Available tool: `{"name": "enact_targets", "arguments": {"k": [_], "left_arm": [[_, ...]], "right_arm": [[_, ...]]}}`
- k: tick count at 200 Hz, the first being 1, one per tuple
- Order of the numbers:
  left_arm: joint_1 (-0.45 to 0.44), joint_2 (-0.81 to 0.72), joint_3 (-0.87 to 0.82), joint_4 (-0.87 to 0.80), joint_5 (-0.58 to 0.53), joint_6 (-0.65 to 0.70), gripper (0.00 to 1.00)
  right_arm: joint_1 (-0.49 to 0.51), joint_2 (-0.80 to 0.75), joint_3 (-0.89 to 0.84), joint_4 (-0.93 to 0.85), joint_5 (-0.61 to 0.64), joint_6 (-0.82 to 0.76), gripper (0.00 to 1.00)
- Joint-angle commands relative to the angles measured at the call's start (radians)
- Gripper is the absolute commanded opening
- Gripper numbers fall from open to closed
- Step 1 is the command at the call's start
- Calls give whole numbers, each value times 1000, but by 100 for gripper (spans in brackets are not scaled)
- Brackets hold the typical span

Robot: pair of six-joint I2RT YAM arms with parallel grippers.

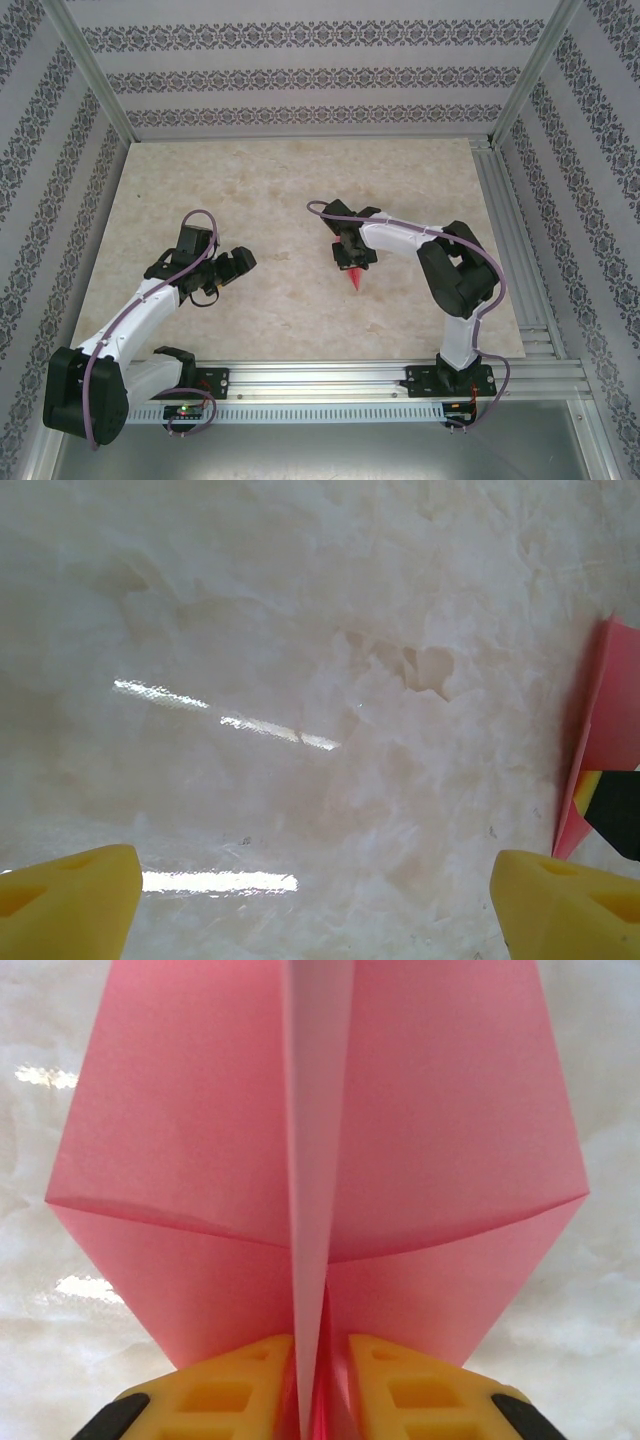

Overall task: Fold a paper plane with a square sheet of paper (fold left side to right side)
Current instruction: Turn over the paper plane at the center of the table, then pick up the paper plane at the center of the table.

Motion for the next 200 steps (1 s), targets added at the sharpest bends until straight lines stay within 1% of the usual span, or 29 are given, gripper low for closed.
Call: {"name": "enact_targets", "arguments": {"k": [1, 32, 60, 76, 133, 161, 179, 200], "left_arm": [[12, 2, 21, -24, -7, 22, 91], [12, 3, 21, -24, -9, 22, 92], [11, 5, 23, -26, -12, 24, 92], [11, 6, 24, -29, -13, 23, 92], [12, 9, 27, -31, -18, 21, 92], [12, 9, 30, -35, -20, 22, 92], [11, 7, 35, -44, -28, 26, 92], [11, 4, 40, -52, -38, 31, 93]], "right_arm": [[-11, 32, 18, -6, -10, 11, 22], [-13, 53, 32, -25, 0, 11, 22], [-14, 37, 34, -31, 13, 14, 18], [-20, 19, 34, -35, 17, 11, 17], [-43, -38, 3, -19, -30, 9, 19], [-49, -30, -13, -10, -31, 8, 14], [-54, -19, -22, -2, -30, 6, 9], [-59, -9, -22, -2, -24, -1, 7]]}}
